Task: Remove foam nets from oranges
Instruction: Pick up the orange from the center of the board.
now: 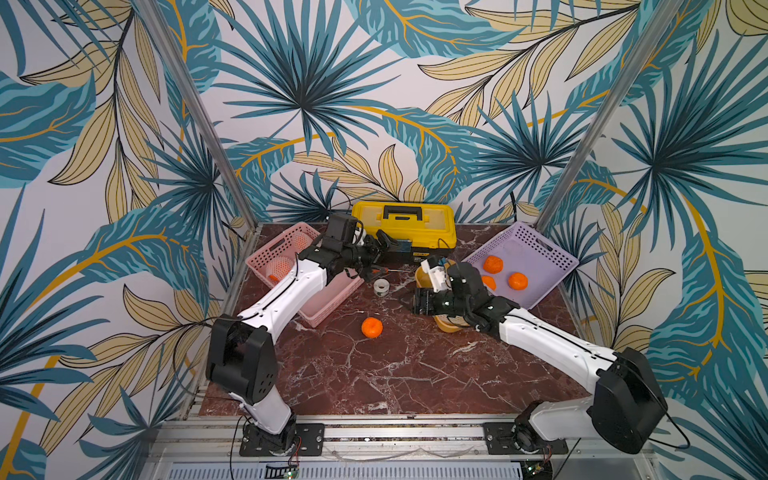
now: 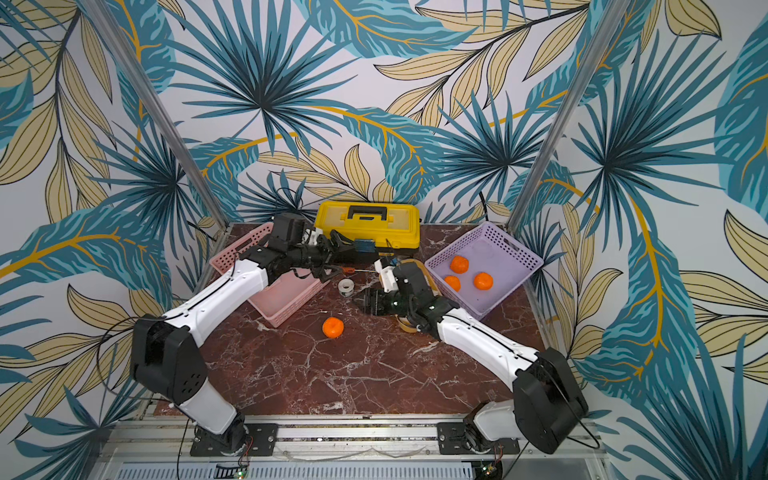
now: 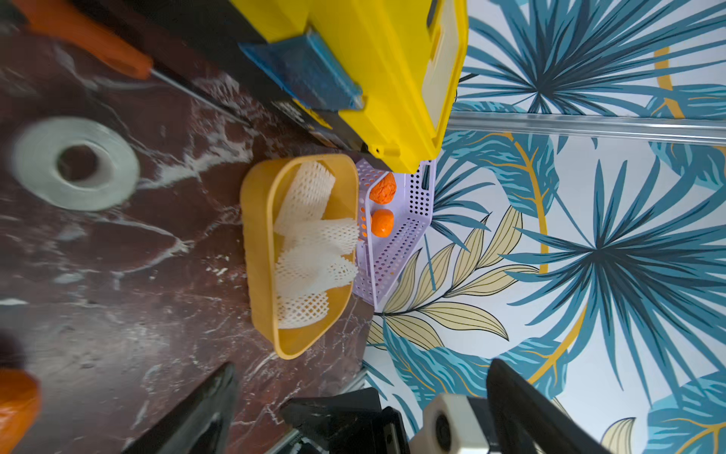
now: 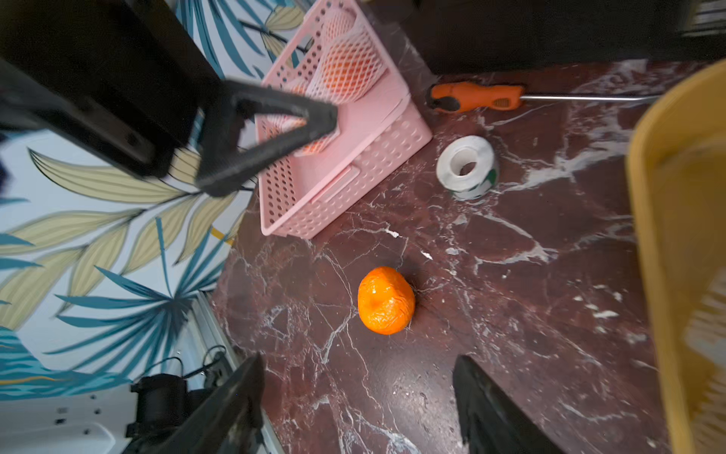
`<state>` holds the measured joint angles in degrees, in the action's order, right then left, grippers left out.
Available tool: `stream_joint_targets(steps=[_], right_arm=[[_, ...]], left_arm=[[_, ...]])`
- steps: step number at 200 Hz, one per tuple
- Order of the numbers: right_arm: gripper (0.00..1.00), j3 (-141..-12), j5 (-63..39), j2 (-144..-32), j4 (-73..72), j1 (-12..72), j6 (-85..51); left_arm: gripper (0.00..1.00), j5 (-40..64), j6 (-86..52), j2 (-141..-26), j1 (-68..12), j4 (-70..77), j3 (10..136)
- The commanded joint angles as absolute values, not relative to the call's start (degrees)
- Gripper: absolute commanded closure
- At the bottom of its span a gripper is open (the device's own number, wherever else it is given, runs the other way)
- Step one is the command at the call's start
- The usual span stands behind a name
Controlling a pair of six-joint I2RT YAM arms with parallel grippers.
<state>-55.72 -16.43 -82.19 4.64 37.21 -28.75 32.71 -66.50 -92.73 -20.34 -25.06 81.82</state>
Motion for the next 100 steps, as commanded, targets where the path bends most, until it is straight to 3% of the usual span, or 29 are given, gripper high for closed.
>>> stream_joint_targets(steps=[1,40,100], right_arm=[[0.17,-58.6,-3.4,-89.3,11.9,42.3,-20.5],[0.09,-69.4,6.1,-102.3,18.0,51.5,-15.8],[0.07,-78.2,13.9,-113.9,21.6,54.9,-16.0]], left_arm=[[0.0,29.2,-57.0,-89.2,-17.6,-35.5,80.6],[0.0,22.9,-45.8,-85.9,-13.1,-46.9,81.7],[0.0,4.6,-36.1,-78.9,-6.4,-51.8,78.1]])
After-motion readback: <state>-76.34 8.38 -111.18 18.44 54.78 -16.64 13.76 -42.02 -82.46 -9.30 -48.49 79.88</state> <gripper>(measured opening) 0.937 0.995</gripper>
